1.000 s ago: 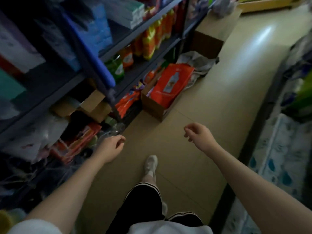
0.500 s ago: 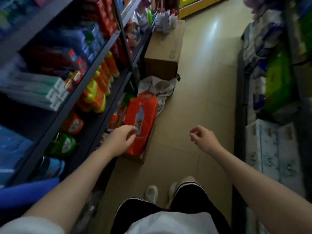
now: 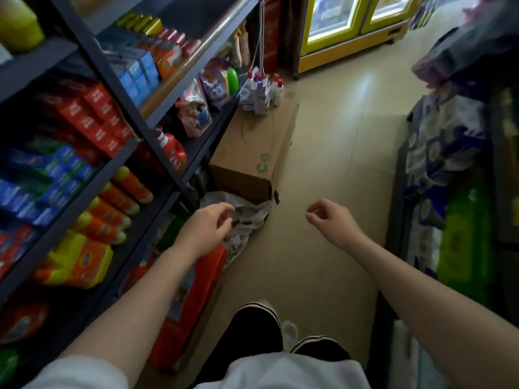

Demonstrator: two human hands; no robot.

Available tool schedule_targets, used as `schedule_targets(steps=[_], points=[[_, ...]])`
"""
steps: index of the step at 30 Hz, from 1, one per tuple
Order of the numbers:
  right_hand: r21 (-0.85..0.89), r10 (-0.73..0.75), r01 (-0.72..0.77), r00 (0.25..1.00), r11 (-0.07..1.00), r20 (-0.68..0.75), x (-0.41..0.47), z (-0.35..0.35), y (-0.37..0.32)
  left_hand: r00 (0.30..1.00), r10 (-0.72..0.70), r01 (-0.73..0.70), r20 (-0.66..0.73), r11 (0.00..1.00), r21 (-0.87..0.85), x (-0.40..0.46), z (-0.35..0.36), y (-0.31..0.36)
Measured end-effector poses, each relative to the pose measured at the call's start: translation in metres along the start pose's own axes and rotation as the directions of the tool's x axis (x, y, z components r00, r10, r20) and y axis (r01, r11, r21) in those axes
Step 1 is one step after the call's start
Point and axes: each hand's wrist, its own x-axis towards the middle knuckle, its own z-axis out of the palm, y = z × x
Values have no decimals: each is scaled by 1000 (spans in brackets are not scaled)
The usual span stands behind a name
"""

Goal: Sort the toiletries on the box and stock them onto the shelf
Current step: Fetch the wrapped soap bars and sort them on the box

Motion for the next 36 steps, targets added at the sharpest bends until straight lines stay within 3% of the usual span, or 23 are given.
schedule_targets(steps=[6,12,21,26,31,36], points=[[16,-151,151,987,988,47,158,-60,-39,990,-144,143,-7,989,-33,144,-6,5],[-55,-124,133,982,990,140,311,-99,-53,979,-205,203,-22,977,-67,288,-41,15],[-149,-265,325,909,934,323,502,-129,-101,913,-285,255,-293,957,-137,433,-108,40],[-167,-405,548,761,820,507,589,-124,-143,811,-436,392,-391,900,-190,490,-124,38],[-31,-521,704,553,709,651,644,-106,-215,647,-629,584,-431,772,-251,518,-127,14],[67,-609,790,412,609,679,669,-47,-281,528,-643,713,-555,690,-121,524,-136,-33]])
